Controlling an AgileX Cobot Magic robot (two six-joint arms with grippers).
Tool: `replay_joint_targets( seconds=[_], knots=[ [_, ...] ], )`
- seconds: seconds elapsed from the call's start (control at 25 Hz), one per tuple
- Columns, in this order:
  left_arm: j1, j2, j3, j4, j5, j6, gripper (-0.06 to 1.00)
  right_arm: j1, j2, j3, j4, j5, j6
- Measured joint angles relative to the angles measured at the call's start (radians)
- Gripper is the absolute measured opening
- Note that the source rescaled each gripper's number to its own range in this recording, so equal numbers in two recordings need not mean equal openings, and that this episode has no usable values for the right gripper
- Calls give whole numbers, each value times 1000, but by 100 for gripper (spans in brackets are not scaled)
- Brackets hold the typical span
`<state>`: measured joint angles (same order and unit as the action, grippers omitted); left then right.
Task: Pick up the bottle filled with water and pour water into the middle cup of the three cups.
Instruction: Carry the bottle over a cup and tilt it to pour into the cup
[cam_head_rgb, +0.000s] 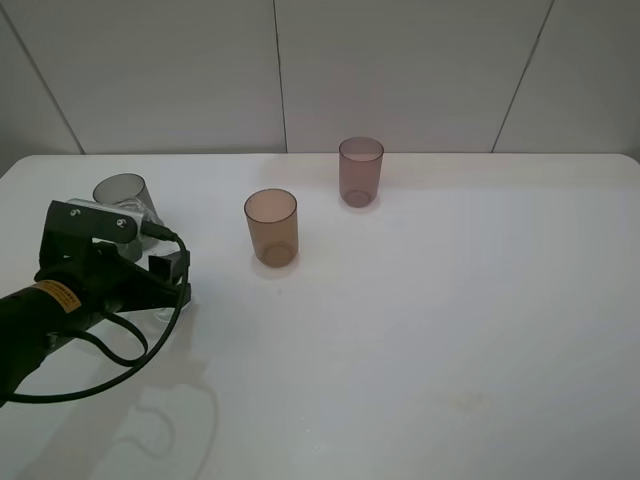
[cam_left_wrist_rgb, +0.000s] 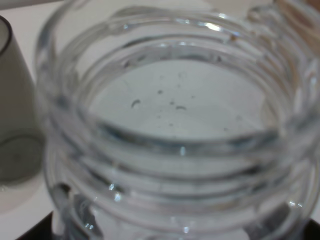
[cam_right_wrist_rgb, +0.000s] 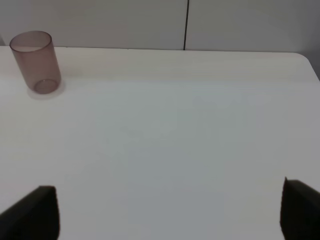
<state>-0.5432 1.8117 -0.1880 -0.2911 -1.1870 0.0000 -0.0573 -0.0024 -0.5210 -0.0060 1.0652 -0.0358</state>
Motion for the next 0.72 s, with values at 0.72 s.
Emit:
replay_joint_targets(
  seconds=[0.72],
  knots=[
    [0, -301, -396, -78, 985, 459, 1, 0, 0, 0, 0, 0, 0]
  ],
)
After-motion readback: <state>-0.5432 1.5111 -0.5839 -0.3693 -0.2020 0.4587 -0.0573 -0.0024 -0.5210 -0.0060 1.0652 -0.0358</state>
